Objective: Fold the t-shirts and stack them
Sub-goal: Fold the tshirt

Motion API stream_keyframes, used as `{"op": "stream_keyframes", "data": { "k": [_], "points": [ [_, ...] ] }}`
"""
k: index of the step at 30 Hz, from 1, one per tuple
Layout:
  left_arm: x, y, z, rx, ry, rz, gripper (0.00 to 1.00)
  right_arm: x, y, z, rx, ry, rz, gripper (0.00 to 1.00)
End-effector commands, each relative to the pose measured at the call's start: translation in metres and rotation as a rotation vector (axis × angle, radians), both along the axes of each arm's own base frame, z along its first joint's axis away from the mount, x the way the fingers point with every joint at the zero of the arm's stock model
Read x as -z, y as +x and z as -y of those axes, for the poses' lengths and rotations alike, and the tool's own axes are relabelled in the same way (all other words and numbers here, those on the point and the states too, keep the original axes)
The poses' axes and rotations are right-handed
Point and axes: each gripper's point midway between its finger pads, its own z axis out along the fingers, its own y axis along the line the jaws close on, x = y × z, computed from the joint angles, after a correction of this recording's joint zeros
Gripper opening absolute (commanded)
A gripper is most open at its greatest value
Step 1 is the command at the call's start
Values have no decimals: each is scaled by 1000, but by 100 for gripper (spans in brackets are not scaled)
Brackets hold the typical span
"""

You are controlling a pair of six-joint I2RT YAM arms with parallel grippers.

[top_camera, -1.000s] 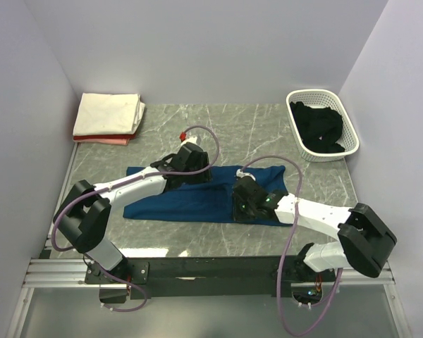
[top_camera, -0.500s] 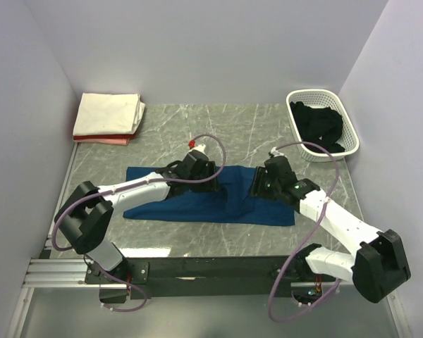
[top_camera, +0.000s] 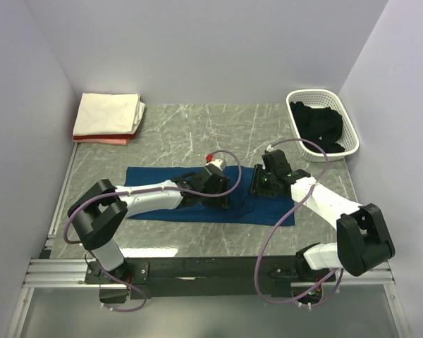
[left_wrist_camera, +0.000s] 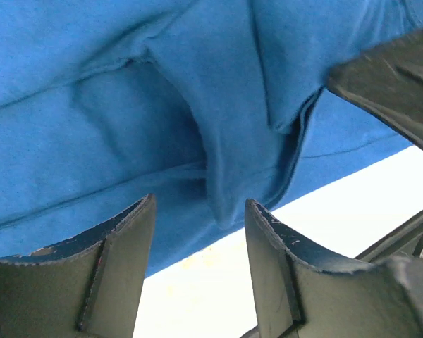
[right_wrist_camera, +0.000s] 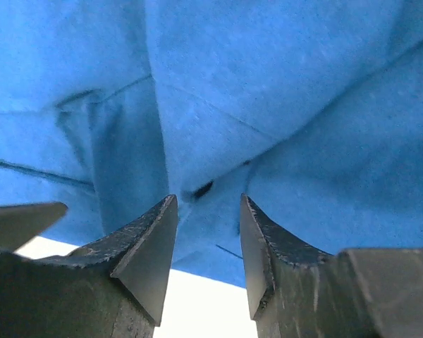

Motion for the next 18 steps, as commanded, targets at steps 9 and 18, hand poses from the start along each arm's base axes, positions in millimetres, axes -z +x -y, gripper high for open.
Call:
{"op": "stream_keyframes", "data": {
  "k": [9, 18],
  "points": [
    [1, -5, 23, 30, -52, -2, 48, 15, 12, -8, -2, 34, 22, 40],
    [0, -6, 21, 25, -52, -5, 15, 18, -9, 4, 12, 23, 27, 38]
  ]
}}
